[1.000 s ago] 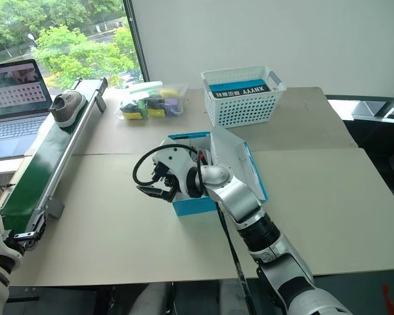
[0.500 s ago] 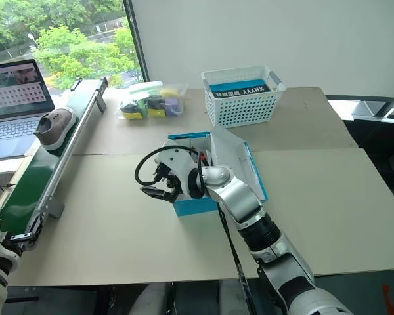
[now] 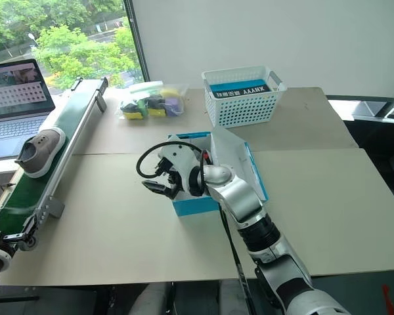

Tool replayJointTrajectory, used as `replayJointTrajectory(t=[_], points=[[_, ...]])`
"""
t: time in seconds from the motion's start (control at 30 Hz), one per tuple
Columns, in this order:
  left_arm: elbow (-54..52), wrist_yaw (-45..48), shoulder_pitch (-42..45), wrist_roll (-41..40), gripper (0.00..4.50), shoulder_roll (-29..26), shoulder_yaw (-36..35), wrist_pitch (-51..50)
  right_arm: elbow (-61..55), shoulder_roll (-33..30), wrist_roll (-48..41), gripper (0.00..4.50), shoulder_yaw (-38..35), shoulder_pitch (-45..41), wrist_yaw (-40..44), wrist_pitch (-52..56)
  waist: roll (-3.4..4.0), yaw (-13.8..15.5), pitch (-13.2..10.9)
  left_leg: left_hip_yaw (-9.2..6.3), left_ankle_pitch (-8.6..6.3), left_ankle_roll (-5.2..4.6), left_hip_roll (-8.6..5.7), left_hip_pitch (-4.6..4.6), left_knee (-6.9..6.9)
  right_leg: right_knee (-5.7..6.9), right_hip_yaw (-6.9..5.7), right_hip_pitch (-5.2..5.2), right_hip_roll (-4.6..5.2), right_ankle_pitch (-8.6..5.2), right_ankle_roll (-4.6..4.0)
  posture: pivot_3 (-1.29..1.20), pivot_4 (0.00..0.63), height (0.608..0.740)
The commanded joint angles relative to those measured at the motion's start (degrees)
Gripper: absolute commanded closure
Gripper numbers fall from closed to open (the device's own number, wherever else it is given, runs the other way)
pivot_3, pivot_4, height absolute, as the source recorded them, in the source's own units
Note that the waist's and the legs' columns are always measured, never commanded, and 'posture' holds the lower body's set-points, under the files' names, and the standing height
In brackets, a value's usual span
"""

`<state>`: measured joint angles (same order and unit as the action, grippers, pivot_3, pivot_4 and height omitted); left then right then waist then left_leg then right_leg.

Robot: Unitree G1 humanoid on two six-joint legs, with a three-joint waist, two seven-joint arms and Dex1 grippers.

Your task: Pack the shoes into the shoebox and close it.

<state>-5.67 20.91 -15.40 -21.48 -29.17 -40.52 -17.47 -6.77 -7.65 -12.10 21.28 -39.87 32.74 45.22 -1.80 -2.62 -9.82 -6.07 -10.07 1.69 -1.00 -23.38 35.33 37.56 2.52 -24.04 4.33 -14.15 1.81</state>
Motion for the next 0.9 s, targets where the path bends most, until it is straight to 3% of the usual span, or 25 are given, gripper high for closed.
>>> replayJointTrajectory(t=[0.03, 0.27, 0.87, 0.9], points=[[1.48, 0.99, 1.58, -0.38, 0.00, -2.35, -1.12, 1.26, -3.29, 0.68, -0.97, 0.13, -2.35, -0.48, -1.17, 0.90, 0.00, 0.02, 0.00, 0.00, 0.00, 0.00, 0.00, 0.00, 0.00, 0.00, 0.00, 0.00, 0.00, 0.00, 0.00, 0.00, 0.150, 0.729], [2.96, 1.13, 4.84, -0.06, 0.00, -3.92, 0.14, 0.64, -2.08, 0.69, -0.75, 0.13, -3.33, -0.20, -1.97, -0.32, -0.01, 0.02, 0.01, 0.00, 0.00, 0.00, 0.00, 0.01, 0.00, 0.01, 0.00, 0.00, 0.01, 0.00, 0.00, 0.00, 0.150, 0.729], [4.94, -1.55, 4.70, -4.22, 0.00, -1.10, -0.56, -7.05, -3.16, -0.85, -1.65, 0.13, -5.70, -0.96, -2.12, 1.09, -0.03, 0.16, 0.02, 0.00, 0.00, 0.00, 0.00, 0.10, -0.04, 0.05, -0.01, 0.03, 0.03, 0.00, -0.01, 0.00, 0.150, 0.729], [4.61, -1.55, 4.71, -4.55, 0.25, -0.84, -0.54, -7.15, -3.05, -0.88, -1.67, 0.05, -5.97, -1.21, -2.12, 1.11, -0.03, 0.16, 0.02, 0.00, 0.00, 0.00, -0.01, 0.10, -0.03, 0.04, 0.00, 0.04, 0.03, 0.00, -0.01, 0.00, 0.150, 0.729]])
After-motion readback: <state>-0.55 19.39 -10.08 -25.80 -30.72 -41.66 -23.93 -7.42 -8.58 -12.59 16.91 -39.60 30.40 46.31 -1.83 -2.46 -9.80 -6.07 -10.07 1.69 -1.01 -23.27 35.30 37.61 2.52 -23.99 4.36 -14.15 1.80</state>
